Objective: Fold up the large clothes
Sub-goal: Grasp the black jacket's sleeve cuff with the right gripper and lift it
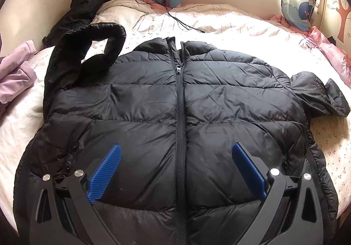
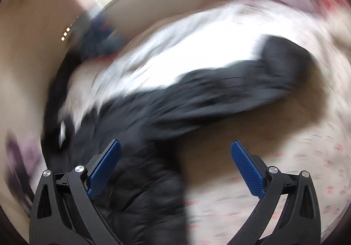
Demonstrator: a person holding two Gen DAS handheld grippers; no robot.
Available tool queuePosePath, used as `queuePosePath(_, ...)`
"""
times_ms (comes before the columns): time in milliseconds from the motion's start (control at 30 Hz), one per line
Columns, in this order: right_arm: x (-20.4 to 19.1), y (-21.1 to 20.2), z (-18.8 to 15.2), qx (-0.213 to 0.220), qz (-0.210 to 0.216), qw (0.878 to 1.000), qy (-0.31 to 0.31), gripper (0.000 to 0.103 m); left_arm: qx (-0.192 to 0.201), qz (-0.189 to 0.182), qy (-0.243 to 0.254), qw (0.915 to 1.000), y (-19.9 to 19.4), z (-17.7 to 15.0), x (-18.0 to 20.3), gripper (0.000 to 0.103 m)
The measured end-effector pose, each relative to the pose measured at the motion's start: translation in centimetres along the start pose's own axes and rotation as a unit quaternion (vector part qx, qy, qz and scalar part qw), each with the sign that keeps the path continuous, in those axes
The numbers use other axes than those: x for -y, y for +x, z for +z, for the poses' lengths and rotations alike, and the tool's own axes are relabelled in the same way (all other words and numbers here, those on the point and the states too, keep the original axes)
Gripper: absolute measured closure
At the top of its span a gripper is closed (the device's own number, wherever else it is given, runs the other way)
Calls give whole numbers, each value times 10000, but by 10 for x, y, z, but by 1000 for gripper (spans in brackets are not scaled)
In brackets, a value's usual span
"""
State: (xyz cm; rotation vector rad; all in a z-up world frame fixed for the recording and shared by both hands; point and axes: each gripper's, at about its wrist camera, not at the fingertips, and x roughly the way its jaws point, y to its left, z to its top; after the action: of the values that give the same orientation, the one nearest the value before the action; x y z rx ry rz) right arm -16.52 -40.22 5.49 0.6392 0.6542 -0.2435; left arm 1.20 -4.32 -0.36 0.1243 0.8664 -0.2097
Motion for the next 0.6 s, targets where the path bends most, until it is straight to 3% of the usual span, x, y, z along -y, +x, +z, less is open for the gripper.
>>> queuePosePath(133,113,-12,60,253,-153,9923,1205,6,-12,-30,-7,10000,0,0,-1,6)
queuePosePath(233,171,15,94,-51,-135,9860,1659,6,-102,-146,-116,9998,5,1,-4,6)
queuePosePath(400,236,79,120,-388,590,9629,2603,6,-189,-258,-302,9990,11,4,-8,6)
queuePosePath(467,246,91,126,-163,909,9590,2680,9,-219,-292,-363,9987,13,5,-9,6)
queuePosePath(533,249,94,135,15,1031,9608,2572,48,-233,-345,-425,9982,15,5,-9,6)
queuePosePath(567,251,95,141,56,1206,9579,2605,82,-236,-363,-453,9980,16,6,-8,6)
queuePosePath(600,250,90,145,178,1290,9569,2597,92,-234,-374,-466,9979,17,6,-8,6)
